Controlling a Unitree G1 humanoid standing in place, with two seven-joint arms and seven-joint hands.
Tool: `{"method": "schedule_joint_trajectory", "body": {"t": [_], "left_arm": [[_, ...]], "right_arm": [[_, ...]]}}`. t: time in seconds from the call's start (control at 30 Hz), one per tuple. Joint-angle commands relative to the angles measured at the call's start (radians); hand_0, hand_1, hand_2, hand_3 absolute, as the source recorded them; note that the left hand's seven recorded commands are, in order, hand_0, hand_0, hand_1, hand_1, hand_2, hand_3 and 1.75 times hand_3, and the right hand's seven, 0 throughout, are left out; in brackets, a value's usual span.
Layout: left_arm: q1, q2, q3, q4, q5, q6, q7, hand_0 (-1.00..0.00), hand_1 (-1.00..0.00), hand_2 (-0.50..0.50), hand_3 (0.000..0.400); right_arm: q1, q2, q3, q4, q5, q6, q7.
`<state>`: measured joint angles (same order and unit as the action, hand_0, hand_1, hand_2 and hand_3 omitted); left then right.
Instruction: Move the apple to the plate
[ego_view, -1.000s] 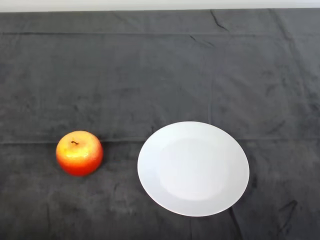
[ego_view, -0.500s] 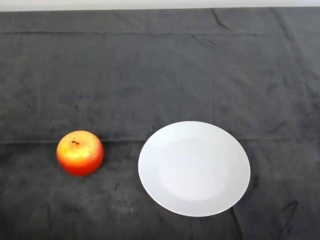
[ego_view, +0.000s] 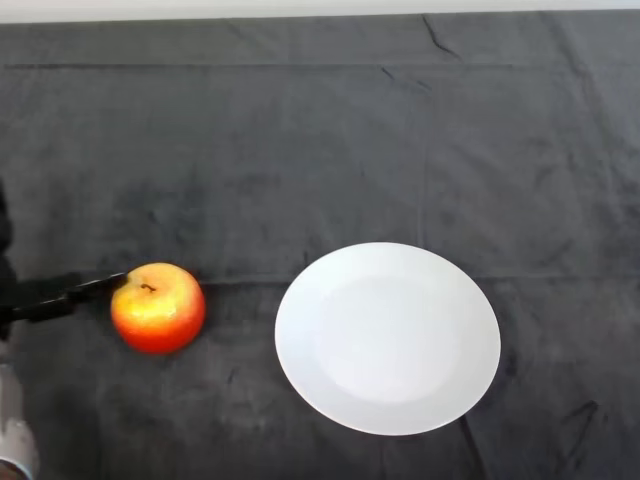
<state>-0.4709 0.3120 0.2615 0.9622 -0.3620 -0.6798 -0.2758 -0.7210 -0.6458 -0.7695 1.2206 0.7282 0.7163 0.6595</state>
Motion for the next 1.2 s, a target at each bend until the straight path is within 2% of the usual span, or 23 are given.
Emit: {"method": "schedule_joint_trajectory", "body": {"t": [0.03,0.6,0.9,1.07,1.2], "left_arm": [[0.052,-0.007,-0.029,-0.054,0.029,0.024,-0.008,0.00,0.00,0.00,0.000],[0.138,0.019,-0.164,-0.194,-0.001,0.147,-0.084,0.00,0.00,0.00,0.000],[0.157,0.035,-0.211,-0.167,0.016,0.176,-0.100,0.00,0.00,0.00,0.000],[0.154,0.064,-0.226,-0.134,0.034,0.208,-0.114,0.00,0.00,0.00,0.000],[0.147,0.076,-0.240,-0.110,0.060,0.229,-0.104,0.00,0.00,0.00,0.000]], "right_arm": [[-0.013,-0.019,-0.0156,-0.004,0.0138,-0.004,0.0015],[-0.010,-0.015,-0.0156,-0.012,0.0152,-0.004,-0.0024],[-0.009,-0.014,-0.0157,-0.015,0.0160,-0.004,-0.0041],[-0.008,-0.014,-0.0157,-0.016,0.0164,-0.004,-0.0048],[-0.008,-0.014,-0.0158,-0.017,0.0168,-0.004,-0.0052]]}}
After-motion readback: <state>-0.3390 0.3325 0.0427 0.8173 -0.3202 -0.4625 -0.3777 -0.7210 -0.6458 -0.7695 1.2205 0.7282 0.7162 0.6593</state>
